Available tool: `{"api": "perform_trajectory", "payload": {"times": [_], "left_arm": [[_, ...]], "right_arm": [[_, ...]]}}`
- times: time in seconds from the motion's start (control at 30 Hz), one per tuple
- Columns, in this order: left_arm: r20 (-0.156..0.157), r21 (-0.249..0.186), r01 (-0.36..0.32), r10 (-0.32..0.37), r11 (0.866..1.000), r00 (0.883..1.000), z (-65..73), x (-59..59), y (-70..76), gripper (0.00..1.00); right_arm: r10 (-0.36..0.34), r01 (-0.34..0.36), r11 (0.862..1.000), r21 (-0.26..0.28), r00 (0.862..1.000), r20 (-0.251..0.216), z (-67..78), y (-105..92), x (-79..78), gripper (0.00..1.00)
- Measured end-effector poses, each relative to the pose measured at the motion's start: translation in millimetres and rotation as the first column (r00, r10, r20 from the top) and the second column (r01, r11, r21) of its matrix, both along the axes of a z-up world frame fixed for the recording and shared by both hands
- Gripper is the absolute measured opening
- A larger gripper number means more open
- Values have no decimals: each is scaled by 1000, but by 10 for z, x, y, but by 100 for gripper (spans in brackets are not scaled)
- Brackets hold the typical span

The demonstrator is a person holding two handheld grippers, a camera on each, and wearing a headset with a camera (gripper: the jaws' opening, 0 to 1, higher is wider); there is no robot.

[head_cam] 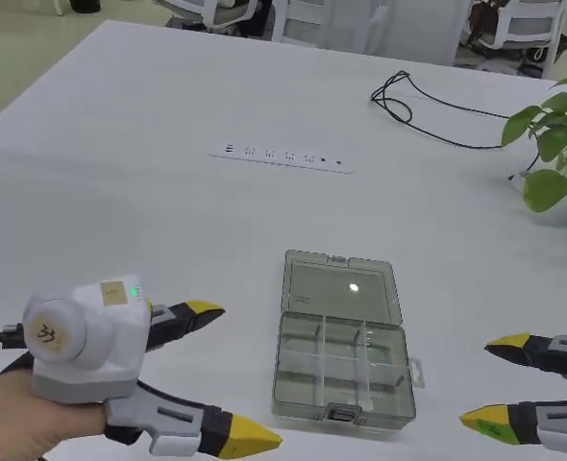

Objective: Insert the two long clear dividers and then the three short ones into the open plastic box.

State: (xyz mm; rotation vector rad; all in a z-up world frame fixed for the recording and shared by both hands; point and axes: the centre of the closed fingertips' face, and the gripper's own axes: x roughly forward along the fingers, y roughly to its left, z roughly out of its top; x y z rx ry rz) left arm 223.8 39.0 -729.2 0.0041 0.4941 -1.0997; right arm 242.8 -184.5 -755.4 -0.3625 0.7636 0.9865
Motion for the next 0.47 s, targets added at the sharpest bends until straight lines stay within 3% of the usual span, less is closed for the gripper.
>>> {"api": "perform_trajectory", "payload": {"times": [0.47], "left_arm": [[-8,26,11,-11,1000,1000,-71,-4,11,100]], "right_arm": [[-40,40,999,-1,999,-24,-147,-139,-36,71]]}}
